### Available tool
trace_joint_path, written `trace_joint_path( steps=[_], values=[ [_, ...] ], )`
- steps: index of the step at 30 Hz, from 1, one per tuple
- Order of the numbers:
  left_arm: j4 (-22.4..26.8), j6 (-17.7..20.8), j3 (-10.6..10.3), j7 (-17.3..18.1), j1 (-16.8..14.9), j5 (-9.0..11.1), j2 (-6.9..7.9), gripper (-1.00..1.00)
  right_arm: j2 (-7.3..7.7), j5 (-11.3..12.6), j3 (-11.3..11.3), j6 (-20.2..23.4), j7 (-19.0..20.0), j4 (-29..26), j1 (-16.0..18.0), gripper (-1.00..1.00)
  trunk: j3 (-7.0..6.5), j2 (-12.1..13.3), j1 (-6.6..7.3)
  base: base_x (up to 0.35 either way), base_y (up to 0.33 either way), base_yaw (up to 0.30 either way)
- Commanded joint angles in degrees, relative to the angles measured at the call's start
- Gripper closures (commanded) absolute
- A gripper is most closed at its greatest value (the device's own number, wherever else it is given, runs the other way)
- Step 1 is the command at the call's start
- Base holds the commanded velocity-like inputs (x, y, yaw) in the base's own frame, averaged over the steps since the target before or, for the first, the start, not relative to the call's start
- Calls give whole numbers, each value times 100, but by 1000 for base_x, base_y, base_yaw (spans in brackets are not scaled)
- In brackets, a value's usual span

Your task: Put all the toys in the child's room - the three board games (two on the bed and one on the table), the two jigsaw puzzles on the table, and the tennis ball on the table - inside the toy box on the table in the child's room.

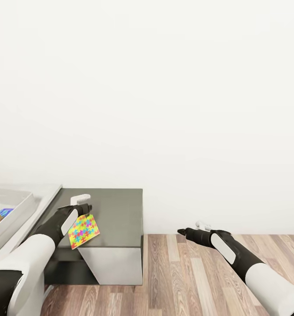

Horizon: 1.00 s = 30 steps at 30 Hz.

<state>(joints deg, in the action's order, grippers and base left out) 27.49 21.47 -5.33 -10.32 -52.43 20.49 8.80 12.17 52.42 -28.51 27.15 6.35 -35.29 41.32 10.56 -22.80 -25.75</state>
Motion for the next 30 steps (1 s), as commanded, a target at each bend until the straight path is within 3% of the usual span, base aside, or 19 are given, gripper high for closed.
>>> trace_joint_path(
  steps=[1,30],
  values=[
    [11,23,-47,-51,-4,60,7,-100,6,5,-23,9,7,-4,7,-100,12,-12,-4,54,0,0],
    [11,69,-40,-98,-1,52,2,-100,-10,-4,-31,9,7,-4,8,-100,214,-12,-4,5,0,72]
  ],
)
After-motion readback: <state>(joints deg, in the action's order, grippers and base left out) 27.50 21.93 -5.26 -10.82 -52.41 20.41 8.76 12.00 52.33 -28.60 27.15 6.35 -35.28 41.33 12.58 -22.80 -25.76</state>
